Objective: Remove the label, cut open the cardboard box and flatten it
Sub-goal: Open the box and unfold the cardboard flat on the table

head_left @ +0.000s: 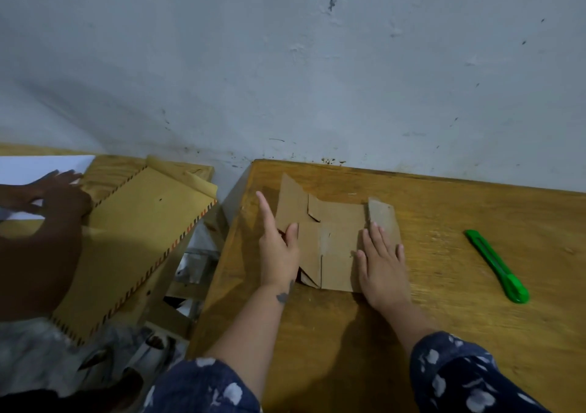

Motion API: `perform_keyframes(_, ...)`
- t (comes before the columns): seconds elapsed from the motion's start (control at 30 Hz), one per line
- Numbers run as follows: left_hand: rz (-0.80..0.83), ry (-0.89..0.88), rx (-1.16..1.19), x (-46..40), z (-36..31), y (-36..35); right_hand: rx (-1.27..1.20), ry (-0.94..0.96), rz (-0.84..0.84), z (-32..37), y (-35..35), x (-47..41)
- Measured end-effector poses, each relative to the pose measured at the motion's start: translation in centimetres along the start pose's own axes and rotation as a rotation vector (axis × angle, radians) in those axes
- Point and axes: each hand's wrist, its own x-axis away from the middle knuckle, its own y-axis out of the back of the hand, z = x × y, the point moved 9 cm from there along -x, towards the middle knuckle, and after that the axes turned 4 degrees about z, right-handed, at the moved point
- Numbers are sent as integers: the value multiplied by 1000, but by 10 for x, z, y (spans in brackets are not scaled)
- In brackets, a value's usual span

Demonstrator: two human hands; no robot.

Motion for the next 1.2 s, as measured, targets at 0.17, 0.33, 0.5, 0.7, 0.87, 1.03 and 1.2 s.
perform_keyframes(0.17,48,-42,96,7,-10,-14,-191,-22,-77,-6,13,7)
perform_keyframes(0.33,193,-125,-33,12,-20,-48,-441,-64,-146,-16,27,10)
perform_keyframes(0.5,322,-238,-207,24,-31,-82,-681,-94,-167,-27,36,16)
perform_keyframes(0.7,333,-352,-508,38,-41,-113,-891,-158,-164,-41,44,24)
perform_keyframes(0.87,399,-393,-723,41,-31,-140,-860,-123,-151,-44,44,27)
perform_keyframes(1.03,403,-426,-821,42,-29,-146,-713,-75,-123,-37,38,23)
perform_keyframes(1.2,420,-474,-747,41,-32,-141,-454,-50,-65,-25,22,20)
